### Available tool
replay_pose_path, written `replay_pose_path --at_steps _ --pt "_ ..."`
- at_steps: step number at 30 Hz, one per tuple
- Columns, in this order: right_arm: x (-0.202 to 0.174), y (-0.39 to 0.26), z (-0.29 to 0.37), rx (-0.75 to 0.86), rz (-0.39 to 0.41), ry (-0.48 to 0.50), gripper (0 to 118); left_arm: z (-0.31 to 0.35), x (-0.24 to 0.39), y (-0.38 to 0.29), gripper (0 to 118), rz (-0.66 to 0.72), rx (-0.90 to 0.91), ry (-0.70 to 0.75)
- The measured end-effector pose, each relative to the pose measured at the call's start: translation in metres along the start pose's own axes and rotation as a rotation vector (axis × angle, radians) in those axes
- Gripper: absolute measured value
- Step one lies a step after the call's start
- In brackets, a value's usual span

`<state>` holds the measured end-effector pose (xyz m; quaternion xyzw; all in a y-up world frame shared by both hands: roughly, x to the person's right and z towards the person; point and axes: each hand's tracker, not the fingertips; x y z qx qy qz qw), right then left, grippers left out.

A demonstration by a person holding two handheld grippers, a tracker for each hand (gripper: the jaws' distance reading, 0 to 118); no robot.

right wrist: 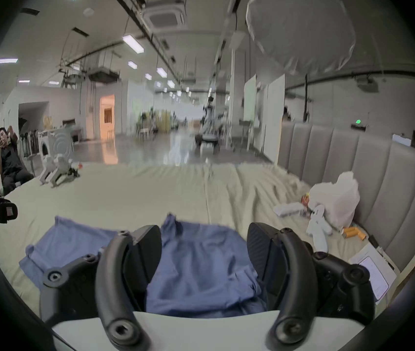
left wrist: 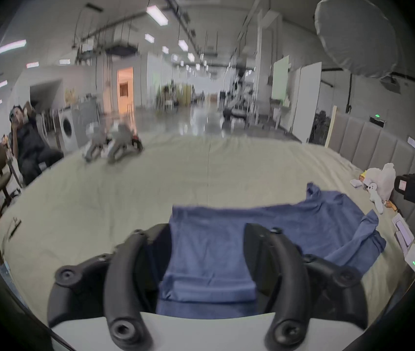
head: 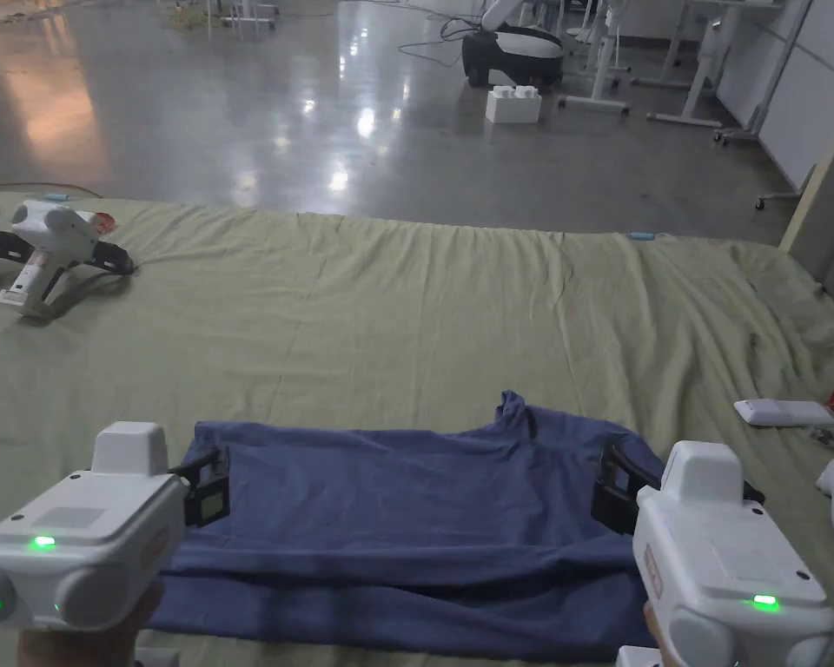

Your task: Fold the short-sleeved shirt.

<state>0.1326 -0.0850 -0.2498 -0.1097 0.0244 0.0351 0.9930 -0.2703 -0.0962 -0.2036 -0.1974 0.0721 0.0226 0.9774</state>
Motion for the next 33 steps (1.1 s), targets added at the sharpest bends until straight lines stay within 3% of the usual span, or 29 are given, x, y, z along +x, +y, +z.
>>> replay_pose_path --at_steps 2,4,5,8,12,16,22,26,28,30,31,33 --pt "-0.008 0.000 0.011 0.059 0.001 -0.012 47 0.014 0.015 0.001 29 -0.033 0.076 0.049" --pt "-0.012 -0.001 0.022 0.110 -0.015 -0.040 5 0.024 0.025 0.000 8 -0.045 0.136 0.080" --pt "-0.013 -0.002 0.026 0.131 -0.038 -0.032 1 0.032 0.029 0.001 3 -0.042 0.177 0.079" --pt "-0.013 -0.002 0.038 0.146 -0.076 0.003 0 0.050 0.034 0.000 0 -0.044 0.231 0.071" --pt "-0.014 -0.002 0.047 0.160 -0.031 0.001 0 0.058 0.026 -0.003 0 -0.036 0.203 0.087" --pt "-0.010 -0.006 0.046 0.123 -0.047 0.016 0 0.046 -0.012 -0.024 0 0.085 0.037 0.090" --pt "-0.005 -0.017 0.044 0.063 -0.054 0.020 0 -0.003 -0.070 -0.067 0 0.102 -0.352 0.058" --pt "-0.004 -0.023 0.044 0.032 -0.061 0.020 0 -0.032 -0.092 -0.083 8 0.178 -0.494 0.039" --pt "-0.004 -0.025 0.043 0.022 -0.057 0.020 0 -0.043 -0.092 -0.086 40 0.147 -0.548 0.043" --pt "-0.003 -0.027 0.043 0.012 -0.049 0.020 0 -0.053 -0.093 -0.090 81 0.133 -0.571 0.046" --pt "-0.002 -0.027 0.043 0.006 -0.045 0.017 0 -0.057 -0.090 -0.091 90 0.118 -0.606 0.066" --pt "0.000 -0.028 0.043 -0.005 -0.040 0.014 0 -0.067 -0.087 -0.094 92 0.097 -0.641 0.076"
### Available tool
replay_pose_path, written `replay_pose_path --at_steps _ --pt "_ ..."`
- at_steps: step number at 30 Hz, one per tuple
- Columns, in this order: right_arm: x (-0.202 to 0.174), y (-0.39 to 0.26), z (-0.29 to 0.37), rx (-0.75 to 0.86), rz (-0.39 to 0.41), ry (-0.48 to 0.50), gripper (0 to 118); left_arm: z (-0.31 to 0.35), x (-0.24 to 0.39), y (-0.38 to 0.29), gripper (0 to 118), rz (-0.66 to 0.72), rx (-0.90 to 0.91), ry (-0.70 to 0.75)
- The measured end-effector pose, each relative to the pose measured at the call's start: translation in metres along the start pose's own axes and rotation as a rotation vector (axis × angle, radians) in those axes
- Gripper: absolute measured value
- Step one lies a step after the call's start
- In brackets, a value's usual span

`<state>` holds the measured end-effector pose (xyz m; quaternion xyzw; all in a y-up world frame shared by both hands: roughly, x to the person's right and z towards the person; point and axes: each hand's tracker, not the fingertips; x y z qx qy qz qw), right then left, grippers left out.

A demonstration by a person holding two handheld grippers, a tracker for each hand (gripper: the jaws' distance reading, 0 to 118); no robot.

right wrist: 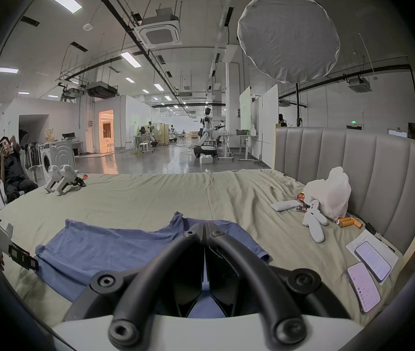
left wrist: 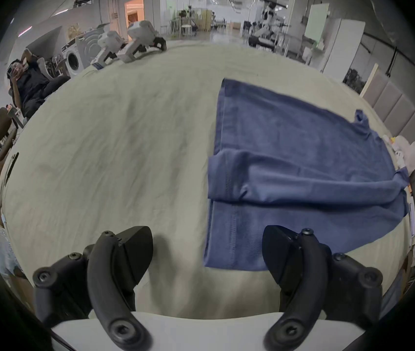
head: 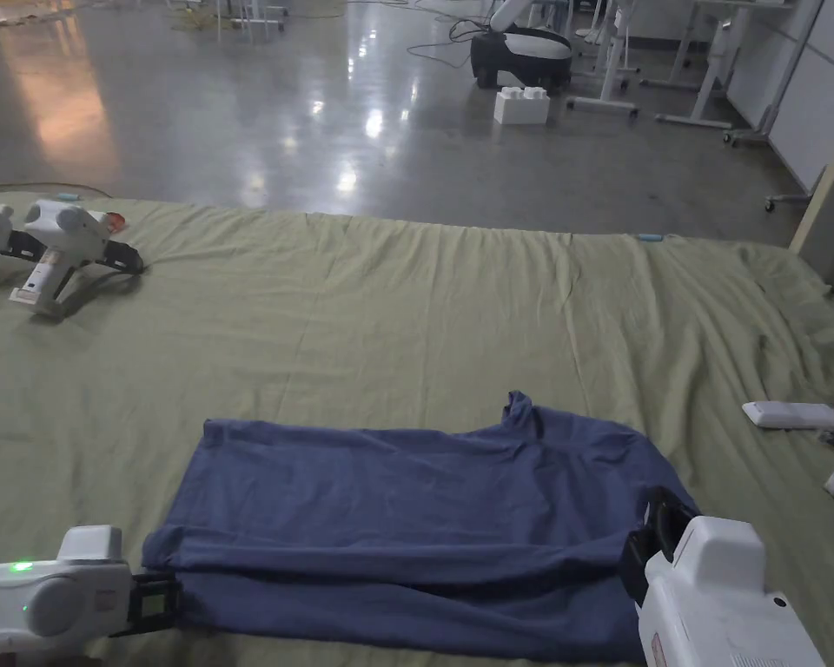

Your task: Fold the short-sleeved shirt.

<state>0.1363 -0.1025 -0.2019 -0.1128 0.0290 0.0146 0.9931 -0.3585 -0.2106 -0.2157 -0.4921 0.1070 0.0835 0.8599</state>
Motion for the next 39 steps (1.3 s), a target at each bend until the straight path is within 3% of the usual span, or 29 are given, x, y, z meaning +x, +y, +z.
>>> replay_pose_path --at_steps 2,5,8,10,11,12,13,14,15,16,18,22,27,28,29,30,32,33,35,39 --pt "0.003 0.000 0.000 -0.011 0.005 -0.008 0 -0.005 0.005 -0.002 92 -0.023 -0.022 0.016" --pt "0.010 -0.004 0.000 -0.024 0.013 -0.021 0 0.000 0.012 0.003 80 -0.035 -0.035 0.033" --pt "0.021 -0.008 -0.001 -0.053 0.012 -0.040 0 0.007 0.023 0.004 50 -0.098 -0.041 0.002" --pt "0.034 -0.012 -0.004 -0.096 -0.020 -0.052 1 0.010 0.029 0.003 17 -0.151 -0.036 -0.026" --pt "0.041 -0.014 -0.007 -0.124 -0.032 -0.061 2 0.011 0.029 0.003 7 -0.155 -0.035 -0.022" --pt "0.049 -0.016 -0.009 -0.149 -0.039 -0.071 3 0.012 0.028 0.004 6 -0.140 -0.032 -0.082" --pt "0.057 -0.019 -0.011 -0.177 -0.033 -0.097 10 0.013 0.028 0.004 6 -0.130 -0.037 -0.058" --pt "0.067 -0.022 -0.016 -0.222 -0.016 -0.122 25 0.013 0.026 0.003 6 -0.132 -0.036 -0.049" --pt "0.077 -0.025 -0.020 -0.267 -0.006 -0.124 53 0.015 0.026 0.003 6 -0.134 -0.029 -0.051" --pt "0.087 -0.031 -0.025 -0.308 -0.009 -0.116 70 0.017 0.027 0.002 6 -0.135 -0.021 -0.050" --pt "0.106 -0.040 -0.037 -0.425 -0.011 -0.066 78 0.025 0.028 0.001 6 -0.135 -0.006 -0.051" --pt "0.125 -0.059 -0.058 -0.587 -0.001 0.003 78 0.035 0.026 -0.001 6 -0.107 0.030 -0.060" --pt "0.123 -0.080 -0.087 -0.700 -0.016 0.056 76 0.048 0.029 -0.009 6 -0.095 0.064 -0.066" --pt "0.120 -0.087 -0.094 -0.734 -0.006 0.073 71 0.049 0.029 -0.010 6 -0.094 0.070 -0.066" --pt "0.117 -0.091 -0.098 -0.758 0.006 0.082 57 0.049 0.029 -0.011 6 -0.092 0.074 -0.065" --pt "0.113 -0.095 -0.103 -0.789 0.021 0.106 35 0.052 0.032 -0.011 6 -0.091 0.075 -0.065" --pt "0.103 -0.096 -0.102 -0.745 0.085 0.102 28 0.051 0.033 -0.014 6 -0.089 0.078 -0.063" --pt "0.101 -0.094 -0.102 -0.744 0.104 0.108 14 0.052 0.033 -0.015 6 -0.083 0.079 -0.061" --pt "0.102 -0.089 -0.103 -0.758 0.050 0.126 12 0.048 0.028 -0.012 6 -0.070 0.084 -0.061" --pt "0.099 -0.073 -0.092 -0.725 0.118 0.113 10 0.055 0.028 -0.006 5 -0.077 0.111 -0.058"
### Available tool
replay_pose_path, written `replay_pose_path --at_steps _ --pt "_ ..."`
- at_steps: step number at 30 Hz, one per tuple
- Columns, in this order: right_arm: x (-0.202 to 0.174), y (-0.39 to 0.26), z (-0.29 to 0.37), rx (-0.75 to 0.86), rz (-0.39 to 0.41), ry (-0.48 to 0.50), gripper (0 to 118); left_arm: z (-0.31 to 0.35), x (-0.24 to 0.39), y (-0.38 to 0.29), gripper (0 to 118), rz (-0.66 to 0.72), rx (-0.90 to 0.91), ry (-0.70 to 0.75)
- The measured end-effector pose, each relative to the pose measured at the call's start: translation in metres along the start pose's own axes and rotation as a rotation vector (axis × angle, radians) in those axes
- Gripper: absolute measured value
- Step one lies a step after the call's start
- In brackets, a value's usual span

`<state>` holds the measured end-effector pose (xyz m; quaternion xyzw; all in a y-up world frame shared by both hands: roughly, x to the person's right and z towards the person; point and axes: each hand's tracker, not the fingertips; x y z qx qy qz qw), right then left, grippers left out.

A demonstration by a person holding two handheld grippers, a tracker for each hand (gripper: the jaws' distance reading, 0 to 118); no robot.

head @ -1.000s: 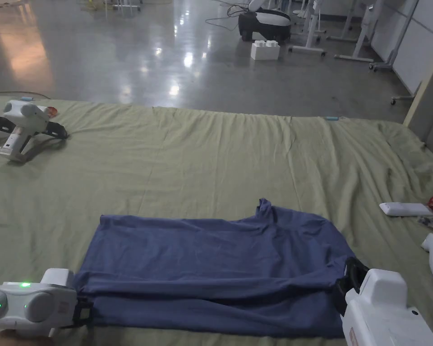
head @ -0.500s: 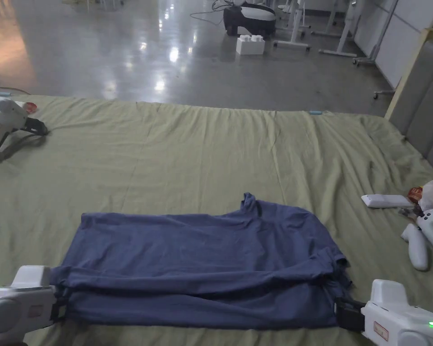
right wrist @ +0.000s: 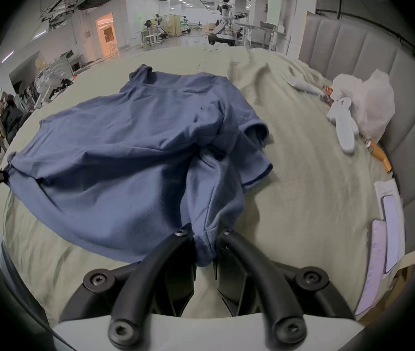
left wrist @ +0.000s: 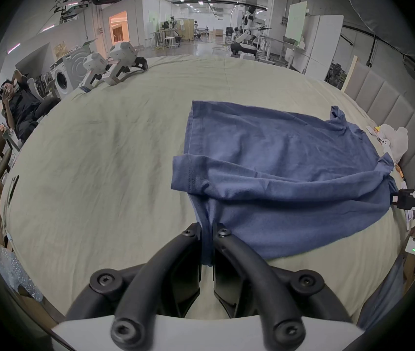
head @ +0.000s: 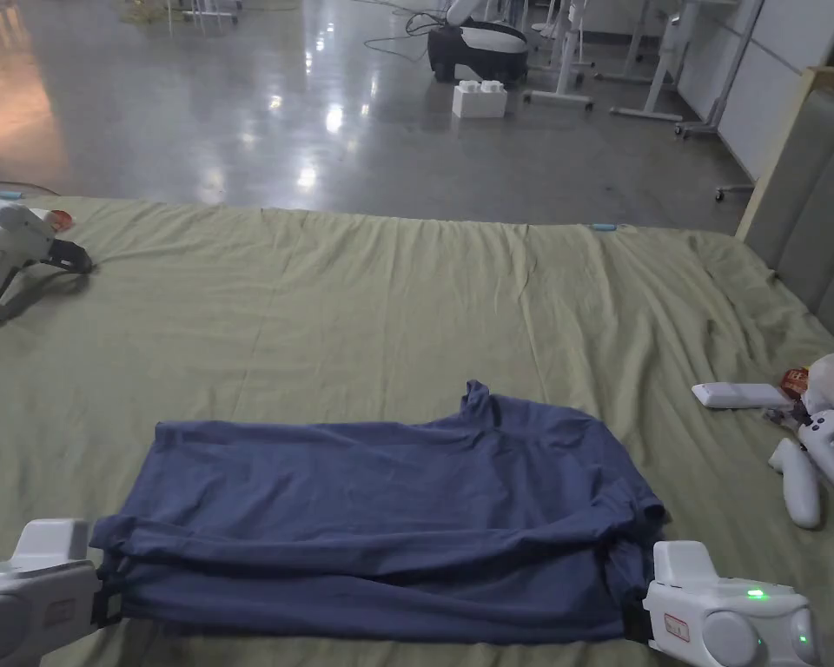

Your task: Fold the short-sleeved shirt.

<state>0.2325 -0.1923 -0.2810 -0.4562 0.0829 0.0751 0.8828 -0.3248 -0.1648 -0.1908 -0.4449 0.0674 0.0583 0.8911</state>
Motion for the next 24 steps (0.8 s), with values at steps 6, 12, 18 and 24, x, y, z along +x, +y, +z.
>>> replay_pose_path --at_steps 6,12,18,24 --pt "0.002 0.019 0.047 0.074 -0.014 0.005 10 0.031 -0.001 0.025 5 0.004 0.070 -0.018" --pt "-0.008 0.027 0.085 0.100 0.091 -0.034 10 0.067 -0.006 0.044 5 0.014 0.107 -0.033" --pt "-0.013 0.002 0.098 0.036 0.134 -0.044 10 0.096 -0.012 0.016 5 -0.021 0.050 -0.049" --pt "-0.019 -0.041 0.089 -0.070 0.172 -0.048 10 0.101 -0.011 -0.041 5 -0.027 -0.018 -0.046"
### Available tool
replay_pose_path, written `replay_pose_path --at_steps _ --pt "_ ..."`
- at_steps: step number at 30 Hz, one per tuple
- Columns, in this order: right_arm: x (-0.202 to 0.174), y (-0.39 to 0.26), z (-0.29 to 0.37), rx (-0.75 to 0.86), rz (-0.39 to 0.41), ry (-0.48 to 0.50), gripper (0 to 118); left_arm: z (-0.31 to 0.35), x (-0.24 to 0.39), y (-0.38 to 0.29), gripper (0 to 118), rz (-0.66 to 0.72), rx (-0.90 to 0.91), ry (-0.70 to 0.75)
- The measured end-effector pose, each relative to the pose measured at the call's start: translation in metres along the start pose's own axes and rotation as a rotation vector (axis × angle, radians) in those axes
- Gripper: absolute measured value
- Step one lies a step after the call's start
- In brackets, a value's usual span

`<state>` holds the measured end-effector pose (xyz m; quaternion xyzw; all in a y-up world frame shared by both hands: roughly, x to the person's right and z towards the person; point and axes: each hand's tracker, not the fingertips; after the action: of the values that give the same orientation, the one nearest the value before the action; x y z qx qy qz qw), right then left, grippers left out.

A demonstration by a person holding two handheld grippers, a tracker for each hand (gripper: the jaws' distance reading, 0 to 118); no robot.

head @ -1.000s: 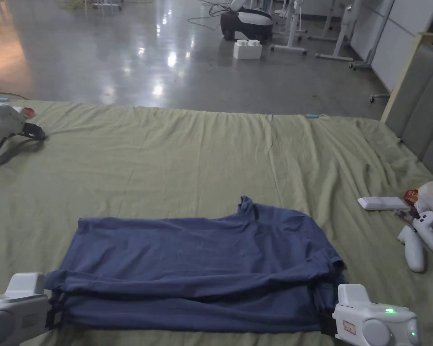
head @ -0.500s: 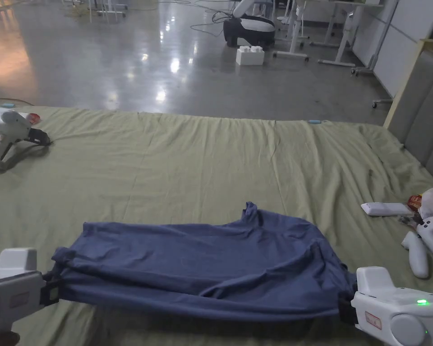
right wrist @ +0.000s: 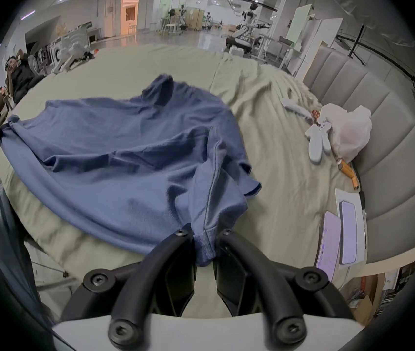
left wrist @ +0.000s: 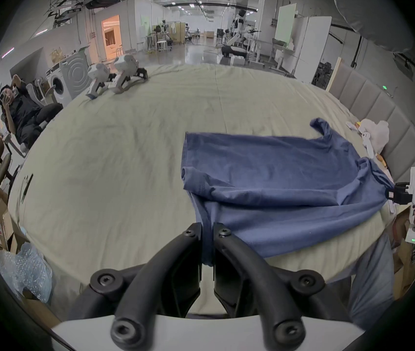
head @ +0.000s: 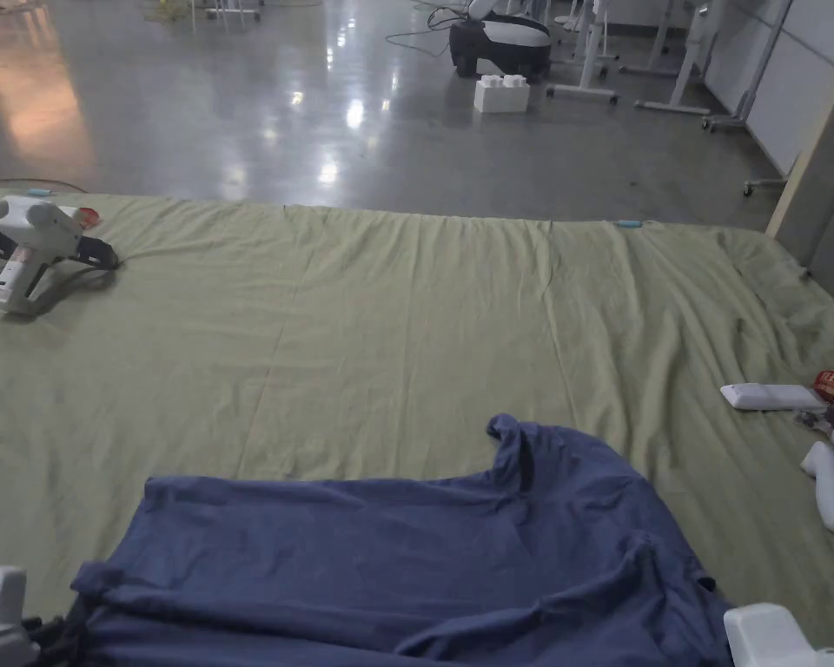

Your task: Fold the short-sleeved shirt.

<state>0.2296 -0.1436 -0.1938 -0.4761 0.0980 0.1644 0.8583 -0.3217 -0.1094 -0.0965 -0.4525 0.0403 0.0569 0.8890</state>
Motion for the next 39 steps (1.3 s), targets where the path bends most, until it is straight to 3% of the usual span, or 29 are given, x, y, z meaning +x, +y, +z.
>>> replay_pose_path --at_steps 9,11,13,14,15,17,22,28,29,31,33,36,39 --pt "-0.018 -0.046 -0.033 -0.068 0.000 -0.009 11 -0.065 -0.013 -0.066 5 0.059 -0.092 0.030" --pt "-0.021 -0.047 -0.033 -0.045 -0.002 -0.023 18 -0.067 -0.011 -0.065 7 0.061 -0.081 0.040" --pt "-0.023 -0.045 -0.028 -0.022 0.000 -0.061 54 -0.066 -0.010 -0.061 27 0.051 -0.074 0.049" --pt "-0.024 -0.042 -0.022 -0.018 -0.006 -0.105 71 -0.065 -0.011 -0.057 42 0.044 -0.069 0.048" --pt "-0.024 -0.040 -0.017 -0.008 -0.019 -0.129 79 -0.062 -0.010 -0.055 67 0.035 -0.065 0.061" --pt "-0.020 -0.029 0.003 0.103 -0.093 -0.120 79 -0.058 -0.009 -0.046 88 -0.002 -0.029 0.101" --pt "-0.025 0.008 0.040 0.347 -0.166 -0.100 79 -0.063 -0.004 -0.019 88 -0.026 0.030 0.104" --pt "-0.047 0.044 0.064 0.648 -0.223 -0.099 73 -0.028 0.033 0.013 70 -0.022 0.305 0.085" --pt "-0.054 0.050 0.067 0.694 -0.240 -0.111 67 -0.020 0.041 0.019 64 -0.027 0.388 0.097" --pt "-0.064 0.061 0.071 0.770 -0.259 -0.113 43 -0.008 0.057 0.028 36 -0.038 0.532 0.122" --pt "-0.074 0.071 0.073 0.841 -0.271 -0.107 12 0.004 0.072 0.036 14 -0.034 0.663 0.133" --pt "-0.089 0.078 0.079 0.942 -0.278 -0.114 2 0.021 0.094 0.043 1 -0.049 0.819 0.145" --pt "-0.101 0.083 0.084 0.988 -0.277 -0.126 1 0.034 0.110 0.047 0 -0.056 0.902 0.186"
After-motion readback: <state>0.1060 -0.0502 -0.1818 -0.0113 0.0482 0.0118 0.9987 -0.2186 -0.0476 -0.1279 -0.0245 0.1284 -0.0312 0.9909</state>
